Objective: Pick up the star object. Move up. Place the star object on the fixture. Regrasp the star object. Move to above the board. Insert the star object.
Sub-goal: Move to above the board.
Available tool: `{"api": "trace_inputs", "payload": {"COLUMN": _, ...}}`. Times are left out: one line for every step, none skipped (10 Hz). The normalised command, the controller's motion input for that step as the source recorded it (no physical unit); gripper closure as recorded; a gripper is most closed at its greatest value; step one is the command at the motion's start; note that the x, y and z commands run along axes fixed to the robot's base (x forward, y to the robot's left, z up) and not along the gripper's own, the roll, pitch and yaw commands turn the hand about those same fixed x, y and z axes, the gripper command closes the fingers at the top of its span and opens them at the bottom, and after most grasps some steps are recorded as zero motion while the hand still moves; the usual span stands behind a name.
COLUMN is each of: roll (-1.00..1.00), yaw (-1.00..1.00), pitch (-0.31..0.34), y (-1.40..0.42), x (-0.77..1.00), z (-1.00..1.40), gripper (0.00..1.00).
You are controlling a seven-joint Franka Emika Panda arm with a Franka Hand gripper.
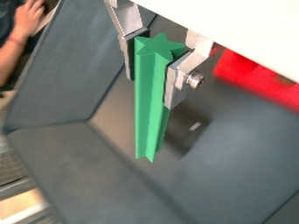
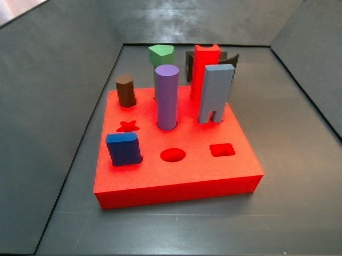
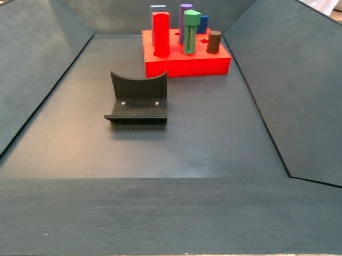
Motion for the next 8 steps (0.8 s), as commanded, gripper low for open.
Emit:
{"api": "trace_inputs", "payload": {"roll": -1.00, "yaw": -0.02, "pitch": 0.014, "y": -1.00, "x": -0.50, "z": -0.05, "gripper": 1.00}}
{"api": "trace_inputs", "payload": {"roll": -1.00, "yaw": -0.03, "pitch": 0.012, "y": -1.00, "x": -0.51, "z": -0.04, "gripper": 1.00}}
{"api": "trace_inputs", "payload": {"roll": -1.00, "yaw": -0.03, "pitch": 0.008, "y": -1.00, "x": -0.52, "z": -0.04, "gripper": 1.00}}
{"api": "trace_inputs", "payload": {"roll": -1.00, "yaw": -0.03, "pitch": 0.004, "y": -1.00, "x": -0.53, "z": -0.05, "gripper": 1.00}}
{"api": "trace_inputs", "payload": {"roll": -1.00, "yaw": -0.02, "pitch": -0.004, "y": -1.00, "x": -0.57, "z": -0.04, "gripper": 1.00}}
{"api": "trace_inputs", "payload": {"roll": -1.00, "yaw": -0.03, "pitch": -0.011, "y": -0.98, "x": -0.57, "z": -0.04, "gripper": 1.00}}
{"api": "trace_inputs", "payload": {"roll": -1.00, "yaw": -0.02, "pitch": -0.031, "y": -0.56, "x": -0.37, "z": -0.02, "gripper": 1.00}}
{"api": "trace_inputs", "payload": {"roll": -0.89, "yaw": -0.02, "pitch": -0.035, "y": -0.38, "x": -0.27, "z": -0.01, "gripper": 1.00}}
